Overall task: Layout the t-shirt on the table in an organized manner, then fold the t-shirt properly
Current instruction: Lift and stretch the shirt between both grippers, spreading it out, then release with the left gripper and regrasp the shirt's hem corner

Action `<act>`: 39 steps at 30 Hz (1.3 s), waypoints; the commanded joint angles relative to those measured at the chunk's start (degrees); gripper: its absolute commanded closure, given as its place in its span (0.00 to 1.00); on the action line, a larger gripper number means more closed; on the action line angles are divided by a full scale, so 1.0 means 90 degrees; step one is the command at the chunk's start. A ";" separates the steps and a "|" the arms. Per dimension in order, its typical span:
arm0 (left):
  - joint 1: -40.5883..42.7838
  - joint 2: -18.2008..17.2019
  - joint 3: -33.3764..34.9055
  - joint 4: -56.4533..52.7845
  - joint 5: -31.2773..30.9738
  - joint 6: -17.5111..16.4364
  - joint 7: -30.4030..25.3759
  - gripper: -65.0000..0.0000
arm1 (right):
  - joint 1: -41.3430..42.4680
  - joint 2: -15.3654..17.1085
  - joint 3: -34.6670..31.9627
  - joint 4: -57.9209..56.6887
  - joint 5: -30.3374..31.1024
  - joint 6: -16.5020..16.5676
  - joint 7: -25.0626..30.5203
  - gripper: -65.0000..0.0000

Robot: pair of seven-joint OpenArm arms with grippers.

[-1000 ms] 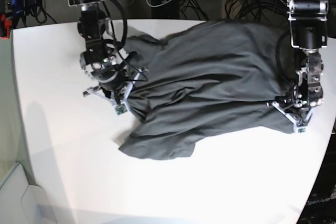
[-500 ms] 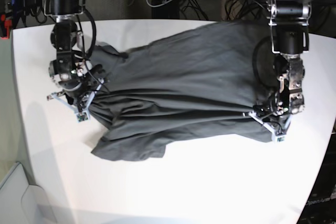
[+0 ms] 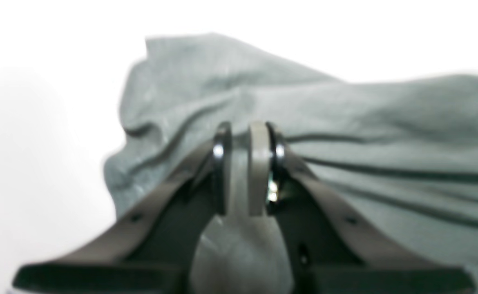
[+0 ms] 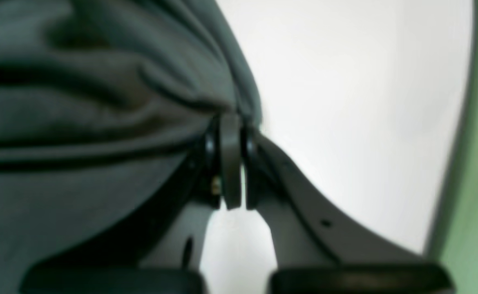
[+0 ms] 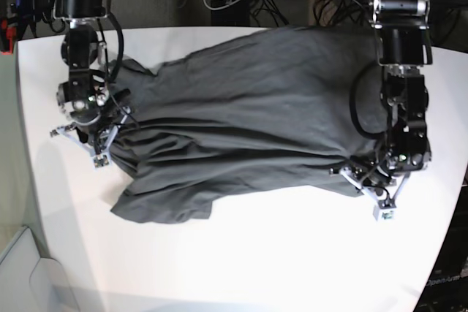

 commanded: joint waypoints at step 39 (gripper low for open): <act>-0.0551 0.0173 -0.0457 -0.1177 0.0071 0.0041 -0.0063 0.88 | -0.1106 -0.0890 -0.1730 0.0575 -0.0056 0.0284 -0.0815 1.00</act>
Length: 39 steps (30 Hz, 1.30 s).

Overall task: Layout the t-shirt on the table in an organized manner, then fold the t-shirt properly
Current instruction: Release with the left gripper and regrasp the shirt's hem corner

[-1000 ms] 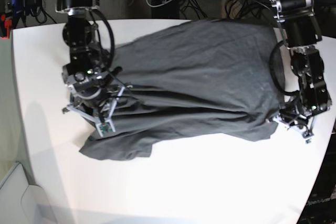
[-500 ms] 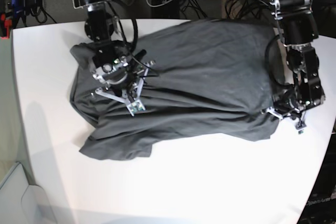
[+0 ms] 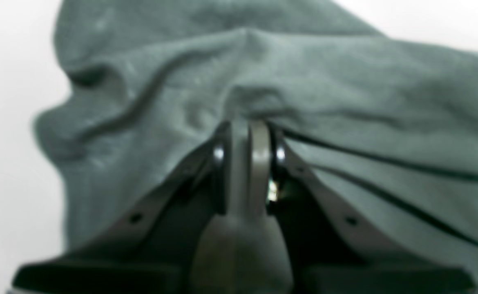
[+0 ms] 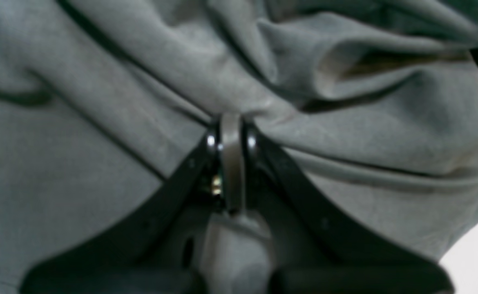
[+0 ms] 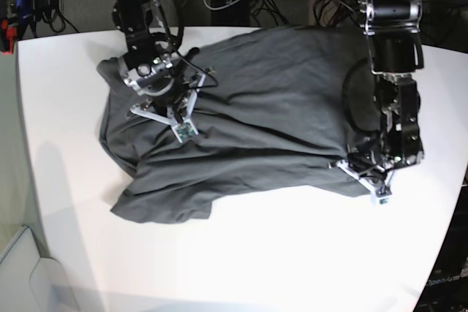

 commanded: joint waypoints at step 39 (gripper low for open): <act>-0.1263 -0.0114 -0.0909 -0.2855 0.0013 -0.0027 -0.2968 0.73 | 0.0078 0.0146 0.0018 -0.0137 -0.0143 0.0107 -0.0684 1.00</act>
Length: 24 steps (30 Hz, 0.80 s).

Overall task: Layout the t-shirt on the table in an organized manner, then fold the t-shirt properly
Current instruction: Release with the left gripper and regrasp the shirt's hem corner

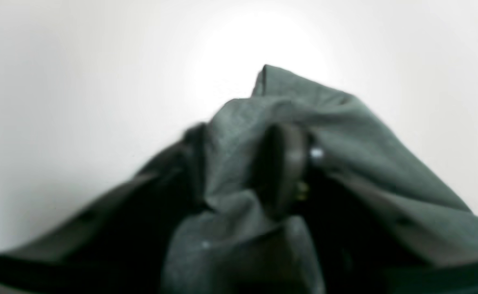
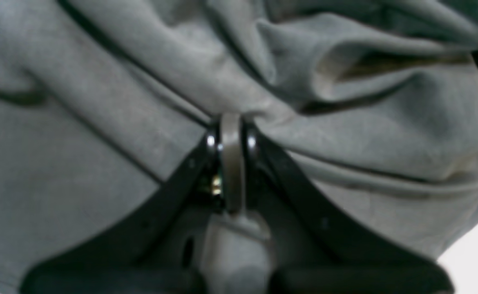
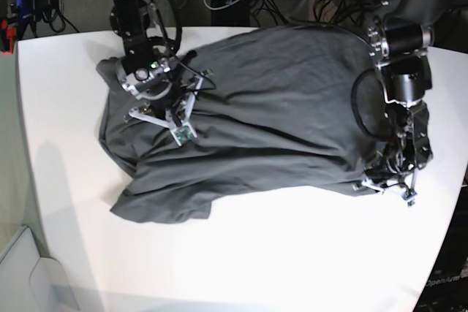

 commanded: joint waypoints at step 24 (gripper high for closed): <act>-0.0837 0.0123 -0.0018 0.1285 -0.0067 0.0032 -0.0134 1.00 | -0.0048 0.0063 0.0014 -0.0098 -0.0189 0.0058 -0.0475 1.00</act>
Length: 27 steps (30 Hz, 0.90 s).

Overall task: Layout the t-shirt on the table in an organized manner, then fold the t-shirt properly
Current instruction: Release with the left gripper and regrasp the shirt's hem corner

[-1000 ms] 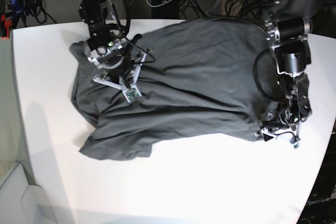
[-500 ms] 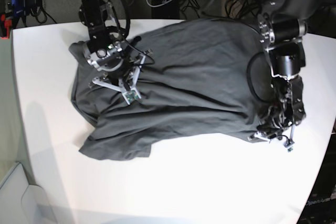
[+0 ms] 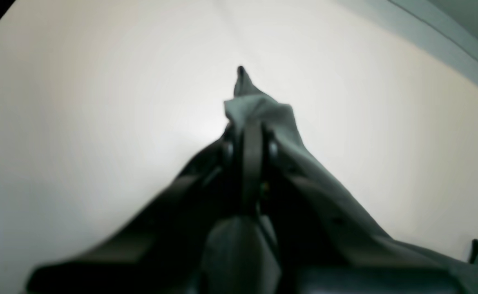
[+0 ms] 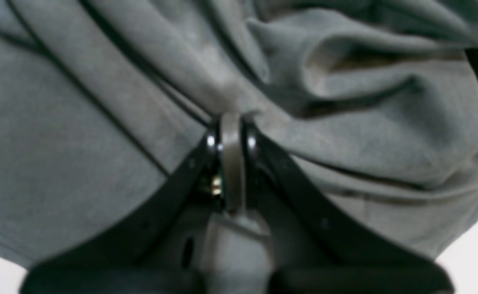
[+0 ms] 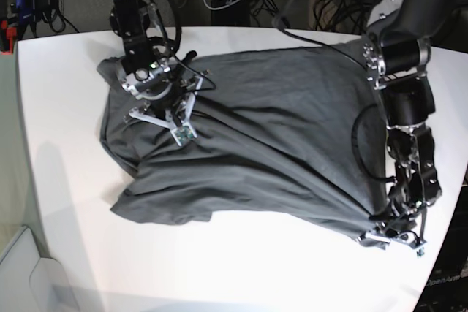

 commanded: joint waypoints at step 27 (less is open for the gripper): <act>0.0193 -0.0284 -0.0025 -0.0169 -0.0019 -0.0063 -0.0144 0.24 | -0.0060 0.0053 0.0001 0.0222 -0.0155 0.0058 -0.0531 1.00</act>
